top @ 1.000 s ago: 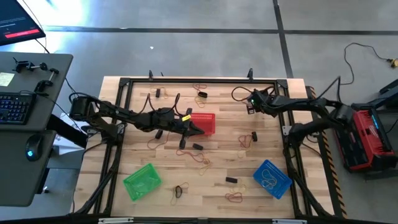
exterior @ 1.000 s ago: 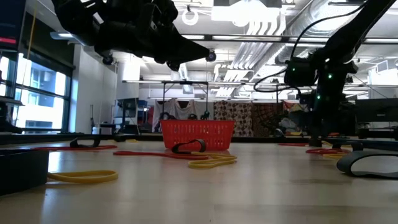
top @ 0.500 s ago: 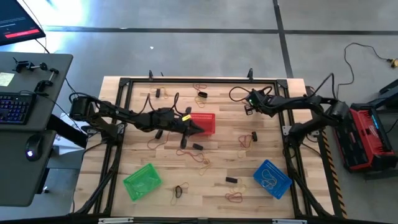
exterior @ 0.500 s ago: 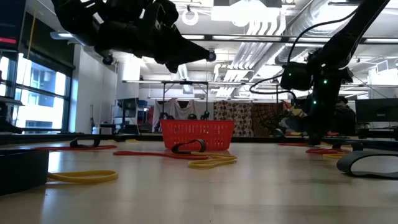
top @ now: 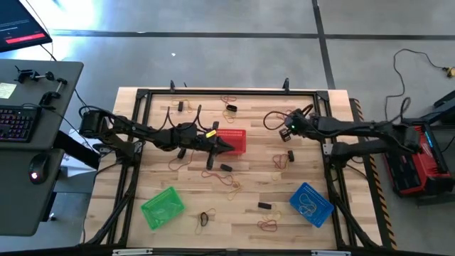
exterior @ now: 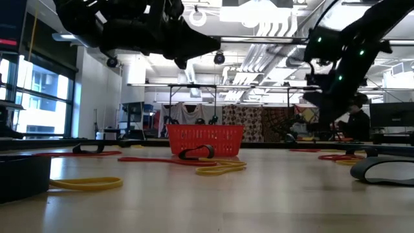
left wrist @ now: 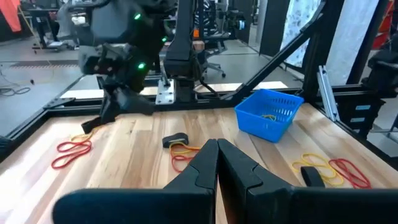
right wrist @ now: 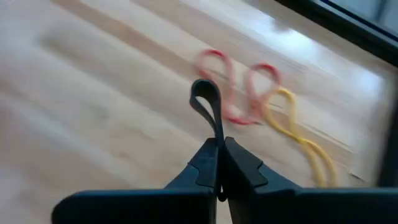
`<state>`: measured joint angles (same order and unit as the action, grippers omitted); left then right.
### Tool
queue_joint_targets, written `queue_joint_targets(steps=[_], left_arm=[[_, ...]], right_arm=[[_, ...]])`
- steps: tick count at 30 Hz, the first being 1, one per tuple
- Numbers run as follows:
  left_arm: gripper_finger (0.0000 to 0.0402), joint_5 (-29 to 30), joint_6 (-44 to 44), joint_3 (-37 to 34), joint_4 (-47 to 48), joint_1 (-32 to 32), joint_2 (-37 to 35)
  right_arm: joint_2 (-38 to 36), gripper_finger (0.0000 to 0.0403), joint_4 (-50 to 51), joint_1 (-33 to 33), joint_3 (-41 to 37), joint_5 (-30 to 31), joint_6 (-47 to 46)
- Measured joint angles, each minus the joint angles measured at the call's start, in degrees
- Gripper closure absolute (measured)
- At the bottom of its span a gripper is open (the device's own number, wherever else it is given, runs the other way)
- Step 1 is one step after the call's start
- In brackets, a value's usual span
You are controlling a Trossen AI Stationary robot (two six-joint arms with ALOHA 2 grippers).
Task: Sort rubber bands into baskets
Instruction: Put the black rubber band into the green bin
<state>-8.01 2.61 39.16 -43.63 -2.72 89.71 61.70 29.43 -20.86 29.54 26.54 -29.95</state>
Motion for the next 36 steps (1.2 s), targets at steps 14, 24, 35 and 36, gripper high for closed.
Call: queue_joint_targets(steps=[14, 24, 35, 36], left_arm=[[0.0401, 3.64, -0.93, 0.00, 3.13, -0.39, 0.02], [0.0351, 9.13, -1.05, 1.28, 5.06, 1.49, 0.01], [0.0267, 11.28, -2.86, 7.30, 16.06, 4.46, 0.02], [0.0260, 11.35, -2.99, 7.44, 16.12, 4.66, 0.02]], right_arm=[[-2.06, 0.0402, -23.85, 20.01, -0.04, -0.63, 8.97], [0.74, 0.0402, -35.35, 28.93, -0.04, 0.98, 11.75], [8.81, 0.0402, -46.73, 34.57, -0.04, 1.95, 15.19], [8.92, 0.0402, -47.39, 34.87, -0.04, 1.93, 15.55]])
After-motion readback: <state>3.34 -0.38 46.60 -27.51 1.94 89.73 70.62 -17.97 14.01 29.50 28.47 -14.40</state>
